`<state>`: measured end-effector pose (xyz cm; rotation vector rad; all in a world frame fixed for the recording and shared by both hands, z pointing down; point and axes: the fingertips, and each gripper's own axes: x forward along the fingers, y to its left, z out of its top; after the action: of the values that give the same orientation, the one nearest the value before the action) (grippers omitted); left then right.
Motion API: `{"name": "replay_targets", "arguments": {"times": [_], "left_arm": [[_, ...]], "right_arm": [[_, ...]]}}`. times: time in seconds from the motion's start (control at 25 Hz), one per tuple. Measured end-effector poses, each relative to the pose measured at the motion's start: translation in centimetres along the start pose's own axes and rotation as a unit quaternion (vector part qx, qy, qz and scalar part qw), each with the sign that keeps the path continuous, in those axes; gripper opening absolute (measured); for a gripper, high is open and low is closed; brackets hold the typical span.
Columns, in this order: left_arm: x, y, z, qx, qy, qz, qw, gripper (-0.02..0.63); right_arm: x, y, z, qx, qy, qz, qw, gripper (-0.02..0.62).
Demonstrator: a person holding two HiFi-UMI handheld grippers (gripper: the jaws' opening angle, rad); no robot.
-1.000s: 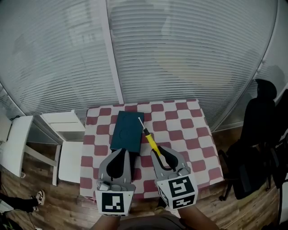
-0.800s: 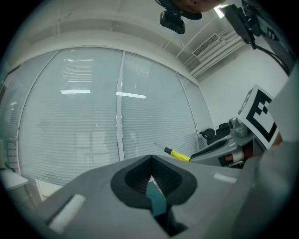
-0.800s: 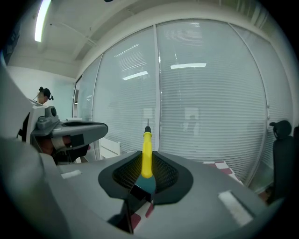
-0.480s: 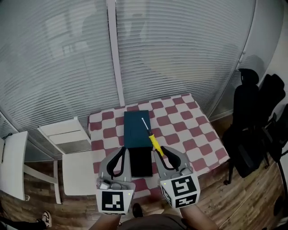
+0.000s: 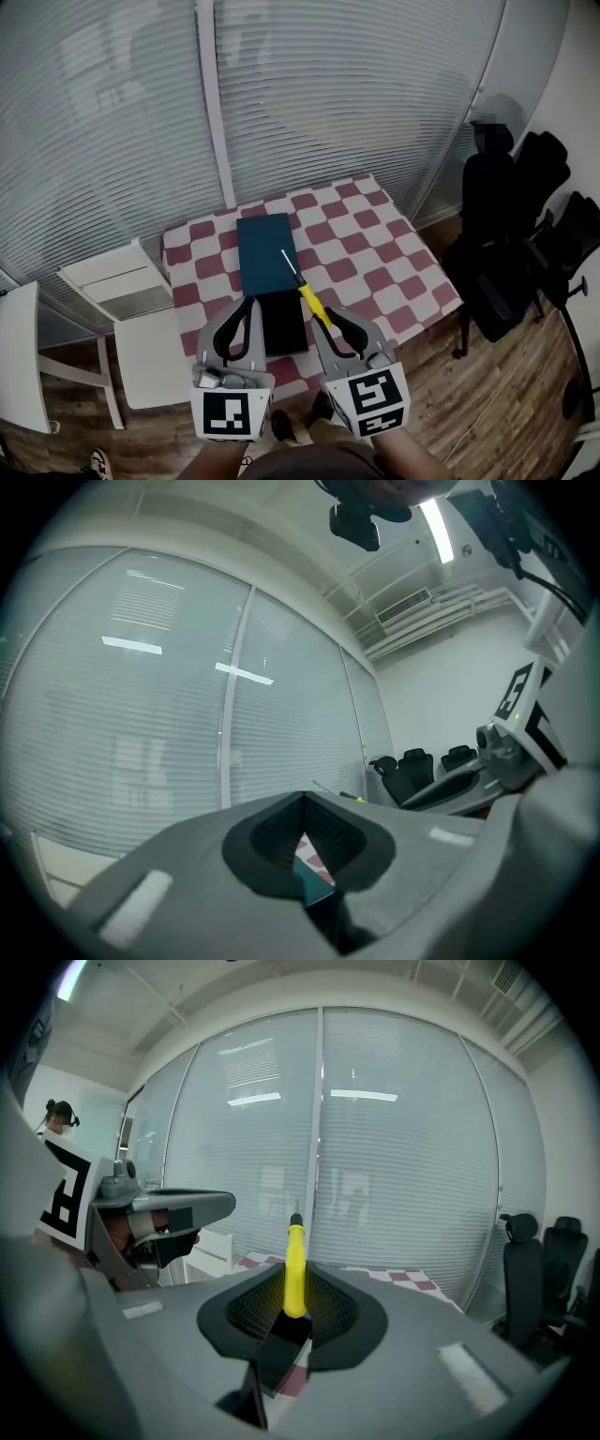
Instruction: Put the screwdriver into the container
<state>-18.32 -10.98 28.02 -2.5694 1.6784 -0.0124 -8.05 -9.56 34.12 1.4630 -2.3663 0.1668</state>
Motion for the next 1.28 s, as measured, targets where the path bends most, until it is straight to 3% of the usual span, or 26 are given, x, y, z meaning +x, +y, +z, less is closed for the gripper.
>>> {"name": "replay_targets", "arguments": {"times": [0.8, 1.28], "left_arm": [[-4.5, 2.1, -6.5, -0.036, 0.07, 0.023, 0.9966, 0.002], [-3.2, 3.2, -8.7, -0.043, 0.092, 0.032, 0.9943, 0.002]], "right_arm": [[2.5, 4.8, -11.8, 0.039, 0.128, 0.034, 0.99, 0.092], [5.1, 4.8, -14.2, 0.045, 0.169, 0.048, 0.983, 0.092]]}}
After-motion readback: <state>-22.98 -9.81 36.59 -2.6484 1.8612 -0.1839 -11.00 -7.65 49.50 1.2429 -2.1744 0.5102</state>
